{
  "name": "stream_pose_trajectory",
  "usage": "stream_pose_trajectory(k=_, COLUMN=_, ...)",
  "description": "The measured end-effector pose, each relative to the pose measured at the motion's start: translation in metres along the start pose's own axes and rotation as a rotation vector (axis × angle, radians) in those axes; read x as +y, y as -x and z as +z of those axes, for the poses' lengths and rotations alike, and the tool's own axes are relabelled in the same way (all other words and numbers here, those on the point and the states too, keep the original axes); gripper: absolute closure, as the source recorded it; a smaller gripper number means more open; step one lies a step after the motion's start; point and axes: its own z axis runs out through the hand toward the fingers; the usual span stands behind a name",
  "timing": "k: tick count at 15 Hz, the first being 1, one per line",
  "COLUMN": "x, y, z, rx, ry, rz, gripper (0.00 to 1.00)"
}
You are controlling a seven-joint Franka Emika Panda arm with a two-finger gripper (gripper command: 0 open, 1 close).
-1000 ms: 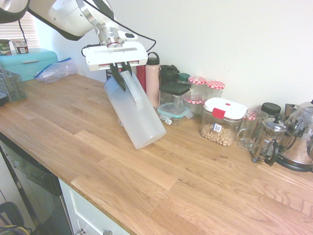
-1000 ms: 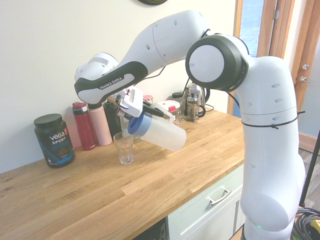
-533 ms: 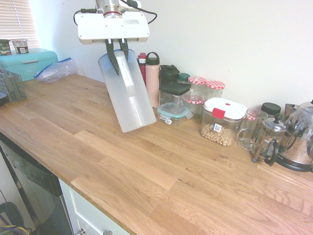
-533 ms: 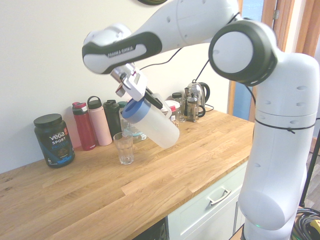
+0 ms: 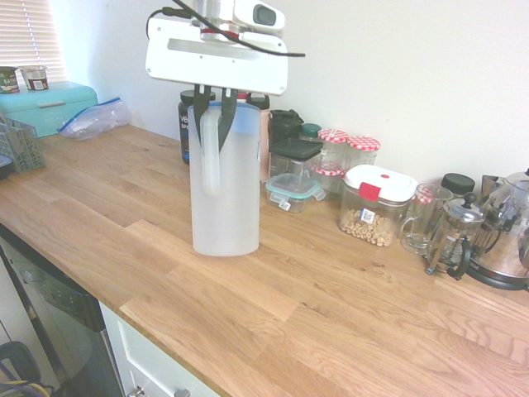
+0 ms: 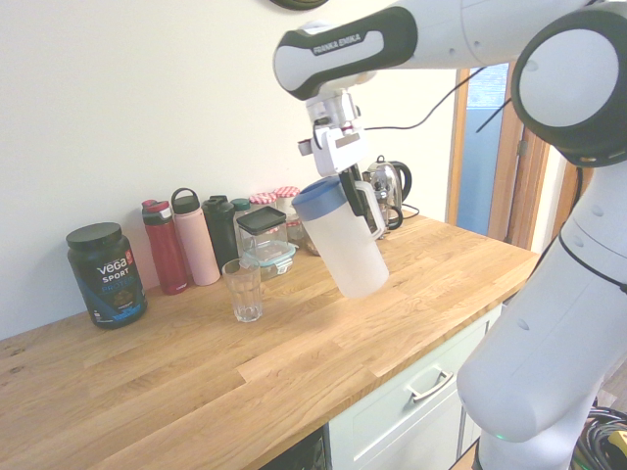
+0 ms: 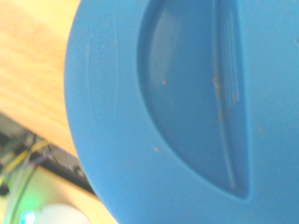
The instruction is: Pour me some water
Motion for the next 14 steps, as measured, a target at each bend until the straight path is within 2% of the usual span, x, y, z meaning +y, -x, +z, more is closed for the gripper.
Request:
stream_pose_trajectory(k=6, x=0.062, y=0.016, z=0.033, rx=0.115, ry=-0.181, rz=0.227, gripper=1.0)
stream_pose_trajectory(k=12, x=0.081, y=-0.003, z=0.042, rx=0.318, ry=-0.321, rz=0.445, gripper=1.0)
stream_pose_trajectory(k=14, x=0.086, y=-0.014, z=0.05, rx=0.346, ry=-0.366, rz=0.512, gripper=1.0)
